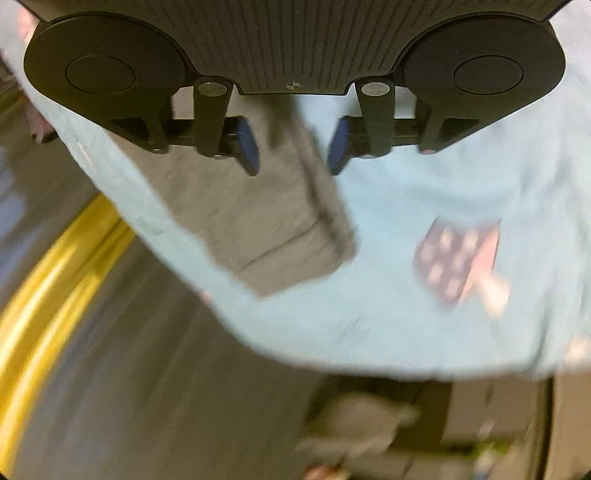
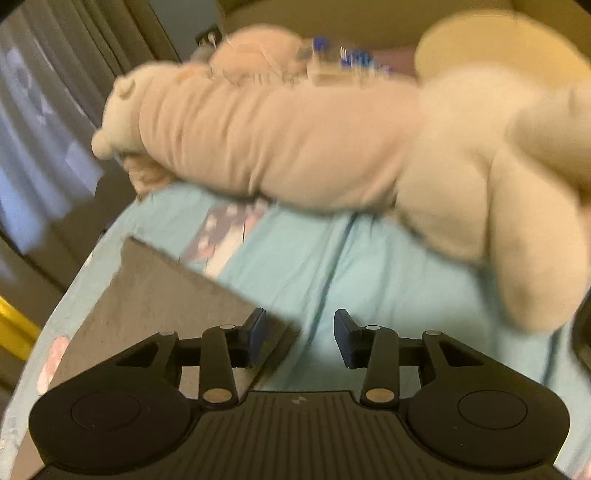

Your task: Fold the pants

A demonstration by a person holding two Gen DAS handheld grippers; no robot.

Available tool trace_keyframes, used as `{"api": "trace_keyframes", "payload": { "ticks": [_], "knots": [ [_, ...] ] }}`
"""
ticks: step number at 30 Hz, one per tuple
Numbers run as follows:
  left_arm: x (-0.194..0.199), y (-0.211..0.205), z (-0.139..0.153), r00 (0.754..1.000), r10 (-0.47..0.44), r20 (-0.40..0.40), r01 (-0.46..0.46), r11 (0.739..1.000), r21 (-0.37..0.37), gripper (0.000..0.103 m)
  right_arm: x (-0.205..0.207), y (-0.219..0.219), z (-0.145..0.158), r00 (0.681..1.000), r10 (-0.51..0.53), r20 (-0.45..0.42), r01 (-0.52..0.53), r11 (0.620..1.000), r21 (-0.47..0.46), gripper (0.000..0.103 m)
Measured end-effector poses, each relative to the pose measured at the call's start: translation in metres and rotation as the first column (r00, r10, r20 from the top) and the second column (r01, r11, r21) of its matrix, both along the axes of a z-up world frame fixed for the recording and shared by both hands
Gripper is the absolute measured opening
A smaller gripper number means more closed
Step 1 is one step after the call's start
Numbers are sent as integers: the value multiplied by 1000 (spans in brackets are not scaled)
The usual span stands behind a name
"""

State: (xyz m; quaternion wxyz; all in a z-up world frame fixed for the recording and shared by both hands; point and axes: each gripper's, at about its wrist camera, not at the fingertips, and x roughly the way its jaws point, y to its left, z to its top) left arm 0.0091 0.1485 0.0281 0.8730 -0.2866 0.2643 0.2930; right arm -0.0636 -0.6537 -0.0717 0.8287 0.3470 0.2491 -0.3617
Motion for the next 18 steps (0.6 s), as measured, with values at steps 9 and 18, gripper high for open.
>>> {"api": "trace_keyframes", "payload": {
  "ticks": [9,18],
  "knots": [
    [101,-109,-22,894,-436,-105,443,895,53,66,98,96,3,851,524,-35,-523,838,-156,83],
    [165,-191,-80,804,-531,-267,593,743,310,85,149,115,-32,774,579,-256,-629,748,-211,99]
  ]
}}
